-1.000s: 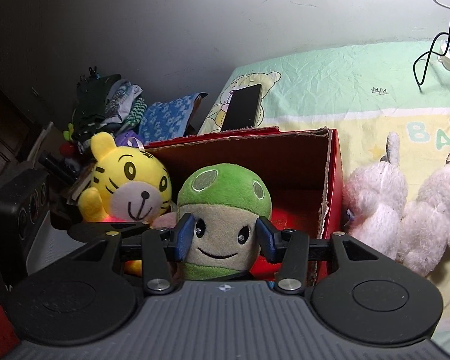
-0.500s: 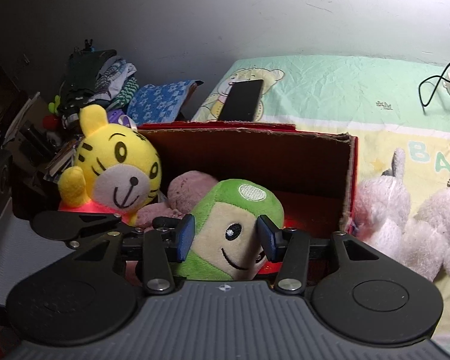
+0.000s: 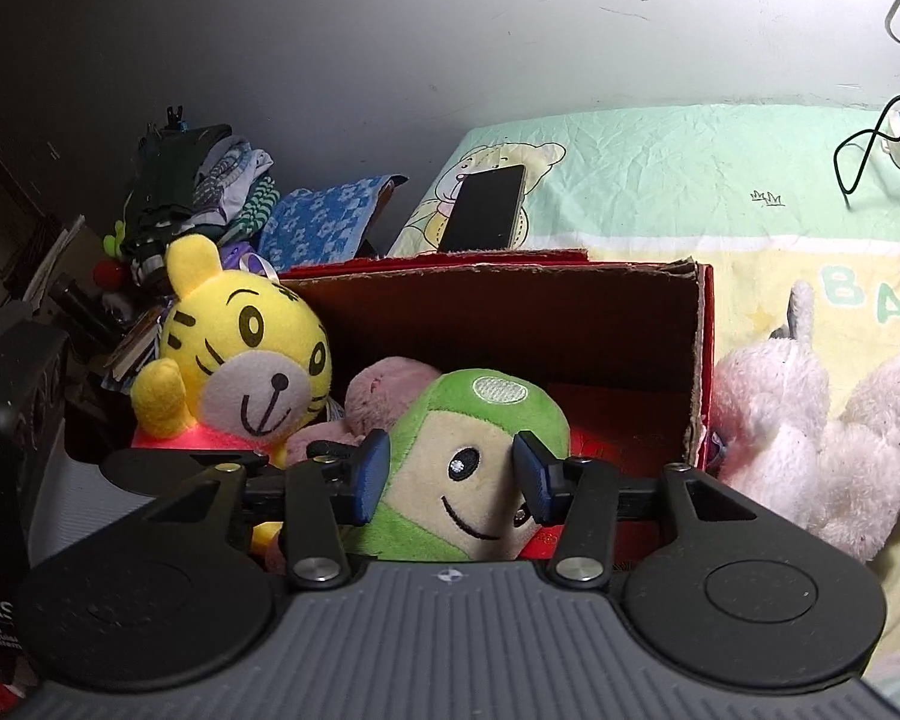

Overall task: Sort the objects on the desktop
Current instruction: 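Lower the green plush into the box beside the teddy, open right tool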

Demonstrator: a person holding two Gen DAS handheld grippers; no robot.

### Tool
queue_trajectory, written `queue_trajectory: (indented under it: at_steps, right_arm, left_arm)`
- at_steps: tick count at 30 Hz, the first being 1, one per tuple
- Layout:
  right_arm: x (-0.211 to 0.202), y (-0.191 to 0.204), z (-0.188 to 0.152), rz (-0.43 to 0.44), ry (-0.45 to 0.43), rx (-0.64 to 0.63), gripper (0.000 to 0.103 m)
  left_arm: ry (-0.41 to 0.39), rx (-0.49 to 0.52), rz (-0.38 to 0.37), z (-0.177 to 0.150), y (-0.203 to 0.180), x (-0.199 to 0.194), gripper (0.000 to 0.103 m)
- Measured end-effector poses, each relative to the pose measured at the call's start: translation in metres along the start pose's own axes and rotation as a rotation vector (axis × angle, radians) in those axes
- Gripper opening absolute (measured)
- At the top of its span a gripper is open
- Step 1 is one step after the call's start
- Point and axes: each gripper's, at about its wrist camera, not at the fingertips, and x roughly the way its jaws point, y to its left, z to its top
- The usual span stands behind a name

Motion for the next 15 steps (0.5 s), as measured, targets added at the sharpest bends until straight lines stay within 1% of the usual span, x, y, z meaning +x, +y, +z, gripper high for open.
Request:
queue_trajectory:
  at_steps: [11, 15]
  right_arm:
    - [-0.0066, -0.0054, -0.0047, 0.023, -0.011, 0.052, 0.048]
    - [-0.0068, -0.0021, -0.0076, 0.005, -0.014, 0.034, 0.047]
  left_arm:
    - [0.002, 0.008, 0.024, -0.0022, -0.0041, 0.002, 0.073]
    - [0.004, 0.016, 0.034, -0.0027, -0.0056, 0.0027, 0.074]
